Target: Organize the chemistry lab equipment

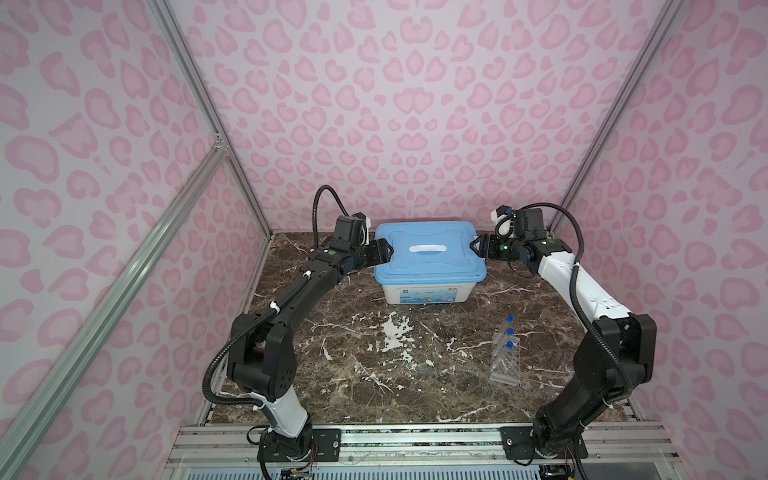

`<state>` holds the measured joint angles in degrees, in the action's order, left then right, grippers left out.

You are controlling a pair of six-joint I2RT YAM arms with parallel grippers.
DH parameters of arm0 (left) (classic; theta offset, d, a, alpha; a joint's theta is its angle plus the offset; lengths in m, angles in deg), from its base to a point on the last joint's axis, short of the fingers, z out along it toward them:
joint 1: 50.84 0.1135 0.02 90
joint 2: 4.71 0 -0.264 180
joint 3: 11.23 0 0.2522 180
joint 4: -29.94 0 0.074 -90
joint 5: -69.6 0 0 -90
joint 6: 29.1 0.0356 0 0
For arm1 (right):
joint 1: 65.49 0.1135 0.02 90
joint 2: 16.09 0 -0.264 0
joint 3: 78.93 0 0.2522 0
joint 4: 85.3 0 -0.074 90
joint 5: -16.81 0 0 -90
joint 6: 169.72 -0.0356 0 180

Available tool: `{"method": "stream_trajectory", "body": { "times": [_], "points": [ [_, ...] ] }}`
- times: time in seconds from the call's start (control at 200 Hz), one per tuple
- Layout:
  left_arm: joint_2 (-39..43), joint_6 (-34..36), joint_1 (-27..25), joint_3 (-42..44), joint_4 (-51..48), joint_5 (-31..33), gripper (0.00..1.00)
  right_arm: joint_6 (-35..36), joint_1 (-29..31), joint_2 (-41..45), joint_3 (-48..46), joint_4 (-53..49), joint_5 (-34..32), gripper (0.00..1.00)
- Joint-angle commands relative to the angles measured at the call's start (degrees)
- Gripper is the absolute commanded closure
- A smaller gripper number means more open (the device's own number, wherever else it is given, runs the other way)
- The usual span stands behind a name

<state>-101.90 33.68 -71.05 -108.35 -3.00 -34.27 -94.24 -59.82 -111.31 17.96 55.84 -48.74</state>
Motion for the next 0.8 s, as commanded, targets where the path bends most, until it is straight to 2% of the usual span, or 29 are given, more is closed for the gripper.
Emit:
{"method": "stream_trajectory", "body": {
  "times": [0.0, 0.195, 0.47, 0.67, 0.795],
  "points": [
    [2.24, 1.71, 0.12, 1.01, 0.72, 3.23, 0.17, -1.35, -1.49, 2.82, -2.95, 4.32, 0.71, 0.29],
    [8.89, 3.5, 1.02, 7.19, 2.42, 11.95, 0.0, 0.67, -5.03, 12.45, -12.48, 9.4, -5.85, 0.2],
    [21.34, 5.02, 3.72, 20.82, 7.26, 28.78, 0.02, 2.98, -9.76, 27.25, -32.83, 22.52, -19.73, 0.03],
    [29.71, 6.45, 8.18, 33.15, 13.49, 35.87, 0.02, 7.1, -10.92, 34.31, -44.16, 26.86, -28.23, 0.02],
    [32.08, 9.1, 10.44, 38.35, 15.33, 38.68, 0.02, 7.18, -11.03, 39.13, -53.57, 35.62, -31.31, 0.02]
  ]
}}
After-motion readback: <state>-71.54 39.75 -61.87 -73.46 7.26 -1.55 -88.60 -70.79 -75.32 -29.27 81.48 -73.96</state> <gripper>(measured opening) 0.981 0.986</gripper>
